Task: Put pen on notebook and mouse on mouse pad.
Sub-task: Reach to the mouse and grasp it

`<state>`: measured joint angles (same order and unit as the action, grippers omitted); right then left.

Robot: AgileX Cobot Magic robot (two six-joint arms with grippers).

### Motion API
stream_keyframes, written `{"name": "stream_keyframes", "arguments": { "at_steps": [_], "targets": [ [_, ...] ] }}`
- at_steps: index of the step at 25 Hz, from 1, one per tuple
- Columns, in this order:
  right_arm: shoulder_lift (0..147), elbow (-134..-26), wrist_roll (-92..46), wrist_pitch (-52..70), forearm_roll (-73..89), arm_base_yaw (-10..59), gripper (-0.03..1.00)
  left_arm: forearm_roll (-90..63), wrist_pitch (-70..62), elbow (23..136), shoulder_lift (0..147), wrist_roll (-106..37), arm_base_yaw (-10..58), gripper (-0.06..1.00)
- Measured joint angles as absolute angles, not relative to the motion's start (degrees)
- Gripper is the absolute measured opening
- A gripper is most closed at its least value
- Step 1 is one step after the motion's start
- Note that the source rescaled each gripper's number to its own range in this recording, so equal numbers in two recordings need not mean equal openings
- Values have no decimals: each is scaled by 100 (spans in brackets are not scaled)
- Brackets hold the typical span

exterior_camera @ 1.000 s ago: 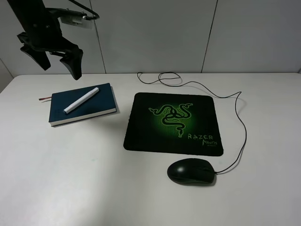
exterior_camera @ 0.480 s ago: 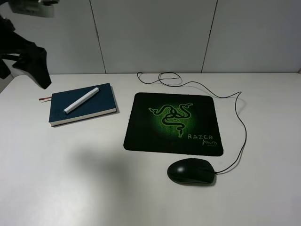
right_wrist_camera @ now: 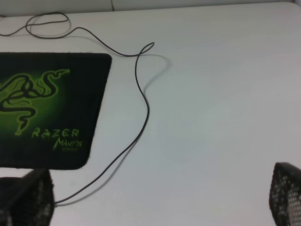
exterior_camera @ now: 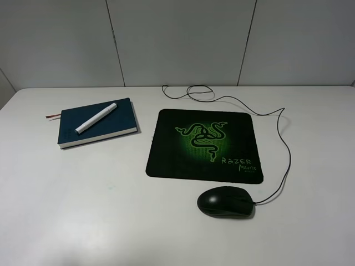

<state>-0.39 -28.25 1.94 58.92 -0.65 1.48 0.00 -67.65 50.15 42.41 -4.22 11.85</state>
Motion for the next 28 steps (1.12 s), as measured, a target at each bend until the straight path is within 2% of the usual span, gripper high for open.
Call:
{"name": "stream_keyframes", "arguments": {
  "at_steps": [6, 11, 15, 28],
  "targets": [
    [-39, -2825, 194, 5892, -65, 148, 100, -30, -6764, 4353, 2024, -398, 1185, 100],
    [-39, -2825, 194, 5892, -65, 148, 100, -51, -6764, 3911, 791, -398, 1185, 100],
    [-39, -2825, 194, 5892, -65, 148, 100, -53, -6764, 3623, 356, -398, 1100, 100],
    [-39, -2825, 194, 5892, -65, 148, 100, -272, -6204, 2842, -39, -444, 77, 100]
  ]
}}
